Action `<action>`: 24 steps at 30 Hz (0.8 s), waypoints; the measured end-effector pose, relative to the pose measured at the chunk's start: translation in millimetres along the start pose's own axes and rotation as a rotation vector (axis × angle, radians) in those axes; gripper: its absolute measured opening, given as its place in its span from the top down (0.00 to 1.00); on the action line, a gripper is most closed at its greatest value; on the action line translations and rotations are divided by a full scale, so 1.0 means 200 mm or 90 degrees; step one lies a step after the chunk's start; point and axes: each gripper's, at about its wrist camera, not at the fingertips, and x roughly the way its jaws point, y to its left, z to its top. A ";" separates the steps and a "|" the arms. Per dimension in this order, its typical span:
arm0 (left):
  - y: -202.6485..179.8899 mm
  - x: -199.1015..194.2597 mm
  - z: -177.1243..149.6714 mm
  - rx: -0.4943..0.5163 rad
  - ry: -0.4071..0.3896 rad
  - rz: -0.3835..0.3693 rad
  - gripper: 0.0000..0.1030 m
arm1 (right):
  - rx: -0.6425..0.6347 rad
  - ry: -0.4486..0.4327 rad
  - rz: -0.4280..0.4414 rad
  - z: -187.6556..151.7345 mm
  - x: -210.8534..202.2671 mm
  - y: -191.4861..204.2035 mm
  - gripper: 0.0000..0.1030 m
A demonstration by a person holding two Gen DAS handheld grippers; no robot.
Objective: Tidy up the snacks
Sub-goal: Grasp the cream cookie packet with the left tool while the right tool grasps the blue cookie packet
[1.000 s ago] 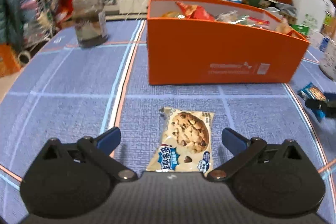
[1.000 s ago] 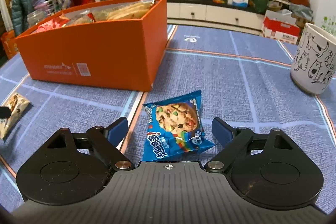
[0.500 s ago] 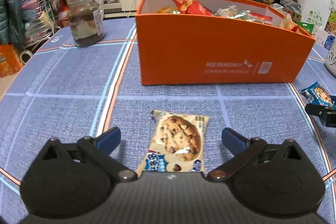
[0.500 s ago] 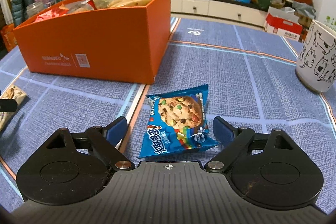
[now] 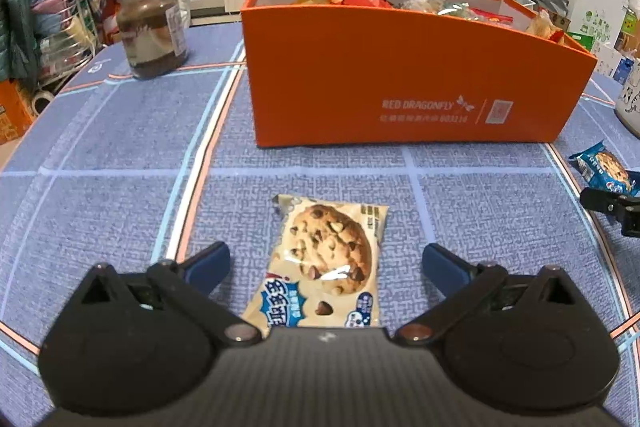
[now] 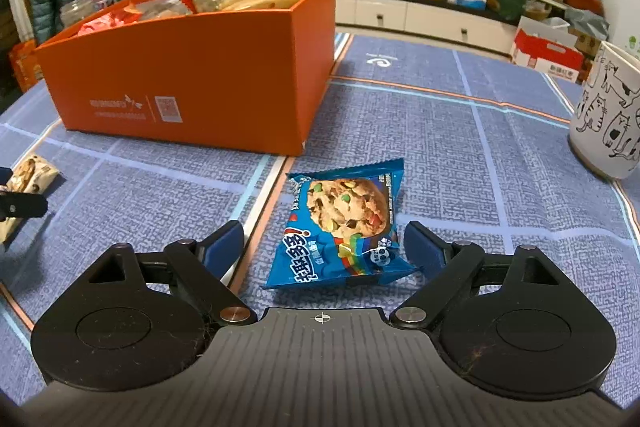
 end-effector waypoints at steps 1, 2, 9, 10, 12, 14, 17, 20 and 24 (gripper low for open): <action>0.00 0.00 0.00 0.001 -0.001 -0.001 0.01 | 0.001 -0.001 -0.002 0.00 0.00 0.00 0.23; -0.01 0.00 0.00 0.003 -0.001 -0.002 0.01 | 0.003 -0.003 -0.006 0.00 0.01 0.00 0.23; 0.03 -0.01 -0.02 -0.003 0.000 -0.019 0.01 | 0.014 0.011 -0.020 0.05 0.04 0.00 0.26; 0.04 -0.01 -0.01 -0.010 0.001 -0.021 0.02 | 0.013 0.011 -0.019 0.05 0.03 0.00 0.27; 0.06 0.00 0.00 -0.021 0.003 -0.020 0.03 | 0.016 0.010 -0.022 0.05 0.03 -0.01 0.34; 0.07 0.00 0.00 -0.026 0.004 -0.012 0.05 | 0.019 0.011 -0.023 0.05 0.02 -0.02 0.37; 0.07 0.00 0.00 -0.026 0.006 -0.010 0.06 | 0.019 0.014 -0.022 0.05 0.02 -0.03 0.39; 0.03 0.00 -0.01 0.000 0.004 0.001 0.12 | 0.019 0.017 -0.023 0.05 0.02 -0.02 0.40; 0.00 -0.02 0.00 0.006 -0.006 -0.010 0.41 | 0.016 0.019 -0.026 0.06 0.00 -0.01 0.63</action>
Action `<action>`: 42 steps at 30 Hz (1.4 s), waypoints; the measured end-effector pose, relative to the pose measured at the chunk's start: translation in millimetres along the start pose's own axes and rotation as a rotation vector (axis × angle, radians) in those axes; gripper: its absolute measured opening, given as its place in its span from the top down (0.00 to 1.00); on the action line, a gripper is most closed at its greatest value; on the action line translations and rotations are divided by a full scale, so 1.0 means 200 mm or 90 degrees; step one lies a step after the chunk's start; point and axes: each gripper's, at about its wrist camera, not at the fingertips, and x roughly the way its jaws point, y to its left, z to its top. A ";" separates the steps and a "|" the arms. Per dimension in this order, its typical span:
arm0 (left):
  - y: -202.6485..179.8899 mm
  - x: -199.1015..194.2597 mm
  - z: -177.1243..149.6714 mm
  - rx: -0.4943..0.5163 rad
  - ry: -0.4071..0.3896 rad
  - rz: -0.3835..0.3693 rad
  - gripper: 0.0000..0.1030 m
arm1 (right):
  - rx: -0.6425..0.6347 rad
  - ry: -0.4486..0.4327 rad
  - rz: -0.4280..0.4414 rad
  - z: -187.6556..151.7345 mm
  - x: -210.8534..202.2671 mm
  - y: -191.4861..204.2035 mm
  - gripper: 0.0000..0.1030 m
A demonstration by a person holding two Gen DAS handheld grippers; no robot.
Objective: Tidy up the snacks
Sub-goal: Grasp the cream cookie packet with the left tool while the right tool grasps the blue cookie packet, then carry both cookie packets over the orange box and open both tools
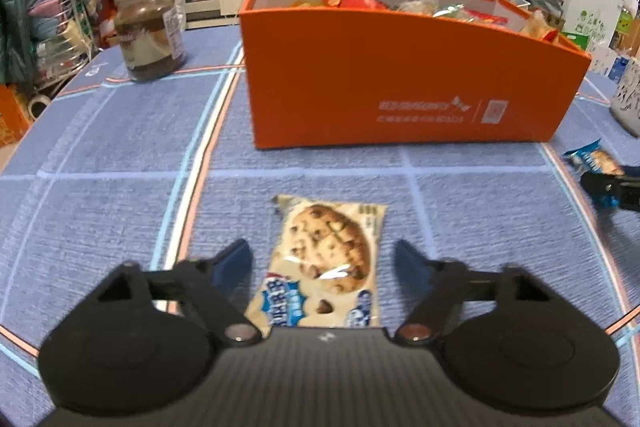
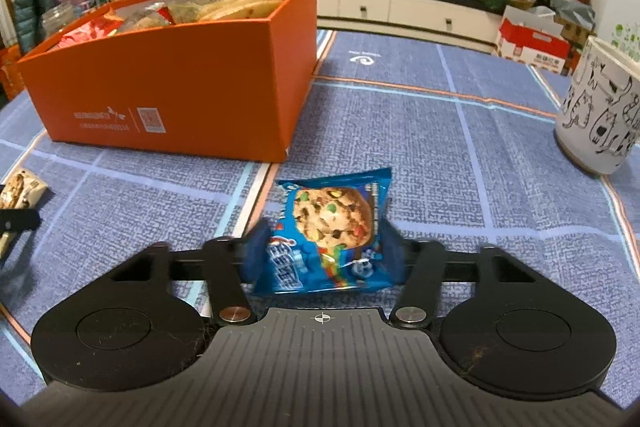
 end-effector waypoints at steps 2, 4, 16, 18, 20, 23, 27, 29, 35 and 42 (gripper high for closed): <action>-0.01 -0.01 0.01 0.001 0.002 0.002 0.53 | -0.001 0.002 0.003 0.00 -0.01 0.01 0.63; -0.01 -0.03 0.01 -0.010 0.008 -0.002 0.53 | 0.001 0.004 0.003 -0.01 -0.01 0.02 0.64; -0.02 -0.20 0.08 -0.027 -0.034 0.025 0.53 | 0.017 -0.037 0.017 0.07 -0.28 0.19 0.64; -0.03 -0.24 0.10 -0.023 -0.052 0.027 0.53 | 0.013 -0.055 0.024 0.10 -0.35 0.26 0.64; -0.03 -0.28 0.12 -0.024 -0.066 0.027 0.53 | 0.011 -0.070 0.024 0.12 -0.41 0.32 0.64; -0.03 -0.33 0.14 -0.031 -0.079 0.026 0.53 | 0.015 -0.088 0.027 0.14 -0.49 0.40 0.64; -0.02 -0.34 0.16 -0.033 -0.083 0.033 0.53 | 0.013 -0.103 0.033 0.17 -0.54 0.49 0.64; -0.01 -0.35 0.16 -0.036 -0.086 0.034 0.53 | 0.003 -0.104 0.035 0.18 -0.55 0.52 0.64; 0.00 -0.38 0.18 -0.034 -0.096 0.039 0.53 | 0.003 -0.113 0.031 0.22 -0.58 0.55 0.64; -0.01 -0.38 0.17 -0.028 -0.098 0.050 0.53 | -0.001 -0.117 0.034 0.24 -0.60 0.56 0.63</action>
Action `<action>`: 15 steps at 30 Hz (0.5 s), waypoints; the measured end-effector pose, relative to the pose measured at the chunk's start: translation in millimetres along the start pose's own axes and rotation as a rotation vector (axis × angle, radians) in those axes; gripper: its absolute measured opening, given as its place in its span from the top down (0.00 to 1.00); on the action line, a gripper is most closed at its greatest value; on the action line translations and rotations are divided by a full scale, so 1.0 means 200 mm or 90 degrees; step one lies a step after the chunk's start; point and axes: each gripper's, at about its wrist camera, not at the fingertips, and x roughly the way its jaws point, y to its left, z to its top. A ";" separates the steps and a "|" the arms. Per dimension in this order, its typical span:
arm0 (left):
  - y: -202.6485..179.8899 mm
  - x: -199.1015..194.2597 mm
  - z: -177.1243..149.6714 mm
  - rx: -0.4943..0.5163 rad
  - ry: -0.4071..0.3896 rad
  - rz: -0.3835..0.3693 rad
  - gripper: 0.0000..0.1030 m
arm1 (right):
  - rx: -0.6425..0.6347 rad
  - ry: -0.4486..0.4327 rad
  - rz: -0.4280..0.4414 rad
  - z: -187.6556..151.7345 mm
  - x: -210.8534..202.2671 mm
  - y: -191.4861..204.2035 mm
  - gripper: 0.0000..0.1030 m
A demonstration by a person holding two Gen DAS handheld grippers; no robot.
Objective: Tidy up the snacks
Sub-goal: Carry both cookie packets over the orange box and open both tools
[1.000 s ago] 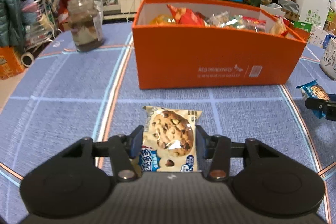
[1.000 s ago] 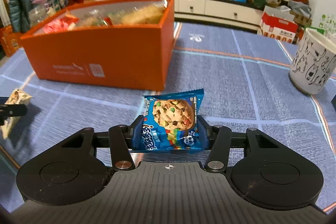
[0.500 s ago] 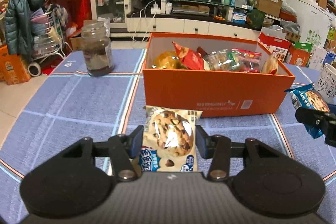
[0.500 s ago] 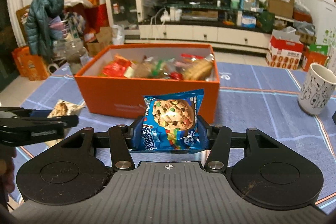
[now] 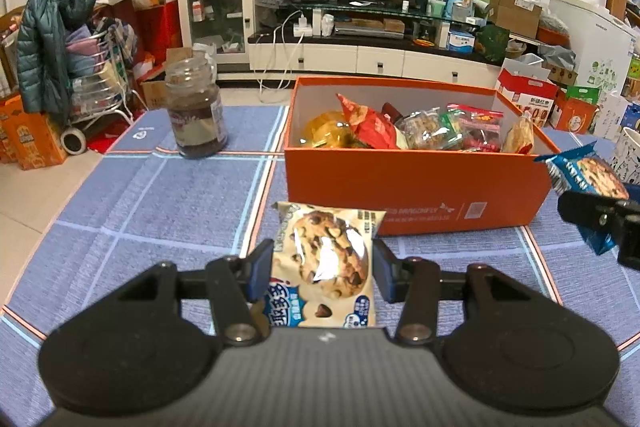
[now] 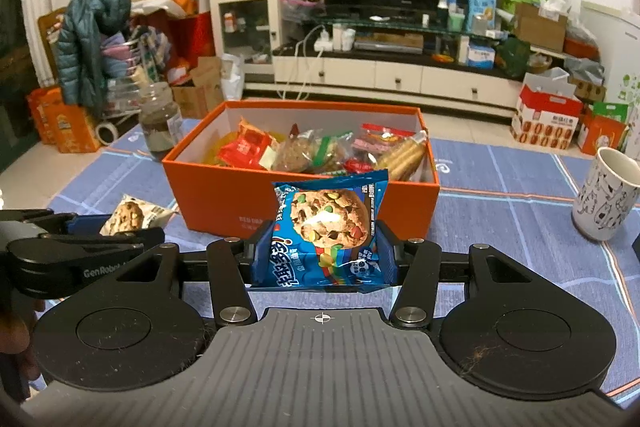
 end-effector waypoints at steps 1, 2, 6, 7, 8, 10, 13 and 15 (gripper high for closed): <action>0.00 0.00 0.00 -0.001 0.001 0.000 0.53 | 0.002 0.000 0.001 0.00 0.00 0.00 0.64; 0.00 0.00 0.00 -0.002 0.002 0.001 0.53 | 0.003 -0.001 0.001 0.00 0.00 -0.01 0.64; -0.01 0.01 -0.01 0.003 0.003 0.002 0.53 | 0.003 0.004 -0.002 0.00 0.01 -0.01 0.63; -0.01 0.01 -0.01 0.004 0.004 0.001 0.53 | 0.003 0.003 -0.002 0.00 0.01 -0.01 0.63; -0.02 0.01 -0.01 0.006 0.005 0.002 0.53 | 0.003 0.003 -0.002 0.00 0.01 -0.01 0.63; -0.02 0.00 -0.01 0.008 0.004 0.003 0.53 | 0.001 0.001 -0.001 0.01 0.01 -0.01 0.63; -0.01 0.00 -0.01 0.007 0.001 0.007 0.53 | -0.001 -0.005 0.002 0.02 -0.01 0.00 0.63; -0.02 -0.01 0.00 0.015 -0.008 0.020 0.53 | -0.002 -0.010 0.005 0.03 -0.01 0.01 0.63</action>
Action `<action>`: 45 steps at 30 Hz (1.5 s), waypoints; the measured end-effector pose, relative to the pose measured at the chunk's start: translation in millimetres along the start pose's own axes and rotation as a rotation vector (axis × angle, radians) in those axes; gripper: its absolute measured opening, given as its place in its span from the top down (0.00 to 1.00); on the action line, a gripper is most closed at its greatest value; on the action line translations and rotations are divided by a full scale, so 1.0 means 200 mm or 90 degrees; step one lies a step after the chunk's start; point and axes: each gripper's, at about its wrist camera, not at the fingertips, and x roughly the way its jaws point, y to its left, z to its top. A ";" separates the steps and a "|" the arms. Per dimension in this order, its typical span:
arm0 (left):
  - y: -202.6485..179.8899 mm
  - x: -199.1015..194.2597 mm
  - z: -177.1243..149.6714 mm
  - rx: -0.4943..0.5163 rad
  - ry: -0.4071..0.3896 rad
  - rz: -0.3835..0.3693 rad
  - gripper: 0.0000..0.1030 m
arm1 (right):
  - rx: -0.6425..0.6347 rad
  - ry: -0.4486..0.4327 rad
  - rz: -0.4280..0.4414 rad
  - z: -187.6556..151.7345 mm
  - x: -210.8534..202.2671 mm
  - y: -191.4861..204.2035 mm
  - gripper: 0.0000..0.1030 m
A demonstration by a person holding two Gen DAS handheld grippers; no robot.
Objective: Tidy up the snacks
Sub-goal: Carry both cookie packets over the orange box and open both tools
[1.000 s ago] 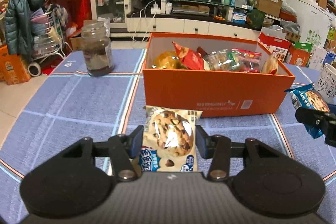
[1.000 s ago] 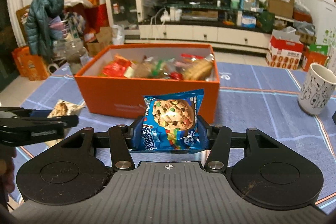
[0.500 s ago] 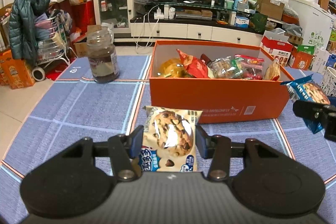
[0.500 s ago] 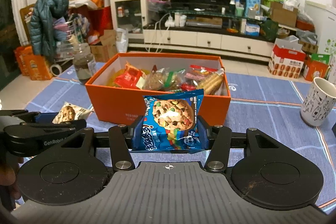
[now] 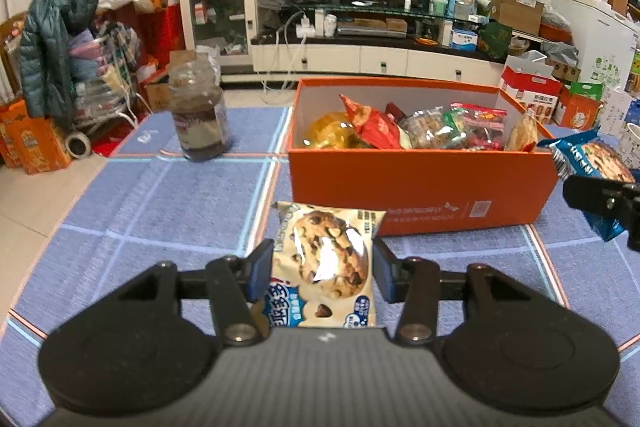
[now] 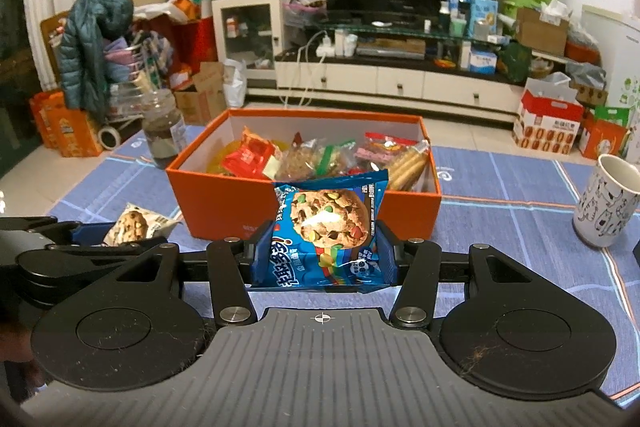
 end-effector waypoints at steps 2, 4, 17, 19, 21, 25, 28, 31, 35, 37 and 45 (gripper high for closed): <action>0.00 -0.02 0.01 0.014 -0.016 0.017 0.53 | 0.002 -0.008 0.003 0.02 0.00 0.01 0.63; 0.02 -0.04 0.03 0.006 -0.020 0.012 0.53 | 0.006 -0.014 0.006 0.04 -0.01 0.01 0.63; 0.11 0.05 0.25 -0.017 -0.013 -0.019 0.53 | 0.009 -0.039 -0.008 0.21 0.09 -0.04 0.63; 0.12 0.10 0.32 -0.027 -0.012 -0.027 0.53 | 0.021 -0.038 -0.013 0.26 0.15 -0.10 0.63; 0.11 0.15 0.39 -0.036 -0.016 -0.032 0.53 | 0.030 -0.034 -0.019 0.30 0.22 -0.14 0.63; 0.05 0.28 0.54 -0.035 -0.018 -0.044 0.53 | 0.031 -0.020 -0.003 0.40 0.40 -0.17 0.63; -0.01 0.41 0.63 -0.028 -0.010 -0.039 0.53 | 0.014 -0.011 0.004 0.47 0.52 -0.14 0.63; -0.06 0.55 0.67 -0.021 0.003 -0.020 0.49 | -0.005 0.003 -0.006 0.51 0.64 -0.10 0.63; -0.08 0.65 0.68 -0.023 0.031 -0.004 0.28 | -0.010 0.016 -0.023 0.52 0.72 -0.10 0.54; -0.06 0.59 0.66 -0.019 0.024 -0.001 0.23 | -0.001 0.001 -0.022 0.52 0.68 -0.11 0.38; 0.02 0.02 0.46 -0.018 -0.044 0.003 0.01 | 0.055 -0.053 -0.050 0.34 0.13 -0.09 0.07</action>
